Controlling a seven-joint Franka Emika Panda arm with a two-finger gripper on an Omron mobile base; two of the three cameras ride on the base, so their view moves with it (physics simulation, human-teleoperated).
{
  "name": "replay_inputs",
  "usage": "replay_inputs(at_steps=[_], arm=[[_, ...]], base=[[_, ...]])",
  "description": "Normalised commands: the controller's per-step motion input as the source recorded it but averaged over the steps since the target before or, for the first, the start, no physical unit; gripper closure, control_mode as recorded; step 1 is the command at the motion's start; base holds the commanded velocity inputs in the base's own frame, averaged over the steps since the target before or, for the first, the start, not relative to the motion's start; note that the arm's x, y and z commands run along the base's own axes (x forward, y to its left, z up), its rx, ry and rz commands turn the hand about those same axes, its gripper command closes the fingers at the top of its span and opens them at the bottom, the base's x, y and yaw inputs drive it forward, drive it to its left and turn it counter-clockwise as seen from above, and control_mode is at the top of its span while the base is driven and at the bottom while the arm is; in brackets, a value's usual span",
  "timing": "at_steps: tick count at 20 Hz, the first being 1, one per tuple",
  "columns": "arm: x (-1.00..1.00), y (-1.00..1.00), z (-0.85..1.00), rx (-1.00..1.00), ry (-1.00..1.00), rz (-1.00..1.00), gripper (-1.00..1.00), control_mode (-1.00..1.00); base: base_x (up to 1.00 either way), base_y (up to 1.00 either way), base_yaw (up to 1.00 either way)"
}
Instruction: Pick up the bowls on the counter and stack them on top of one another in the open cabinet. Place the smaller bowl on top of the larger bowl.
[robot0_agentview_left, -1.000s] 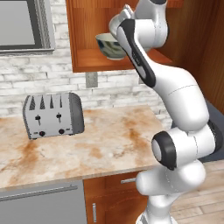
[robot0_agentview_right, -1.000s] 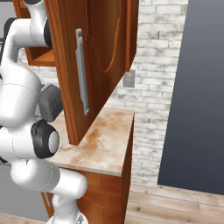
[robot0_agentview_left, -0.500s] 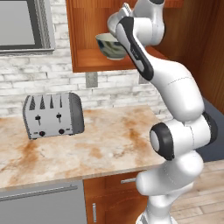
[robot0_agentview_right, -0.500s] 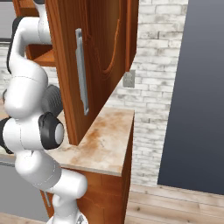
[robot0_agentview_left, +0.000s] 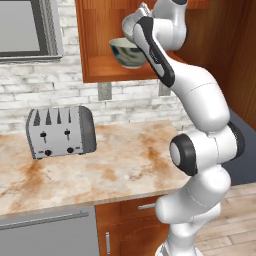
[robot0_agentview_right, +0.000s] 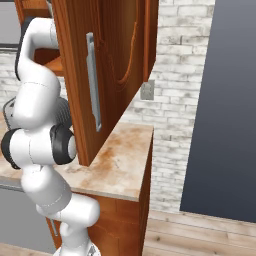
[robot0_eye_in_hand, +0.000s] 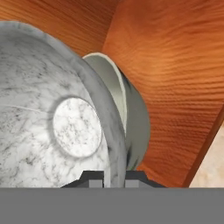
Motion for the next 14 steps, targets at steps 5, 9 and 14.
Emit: replay_inputs(at_steps=[5,9,14], arm=[[0.22,0.02,-0.11,0.05,0.00,0.01,1.00,-1.00],[0.25,0.03,-0.11,0.04,0.00,0.02,1.00,-1.00],[0.28,0.04,-0.09,0.04,0.00,0.02,1.00,-1.00]], base=[[0.00,0.00,0.00],[0.00,0.00,0.00],[0.00,0.00,0.00]])
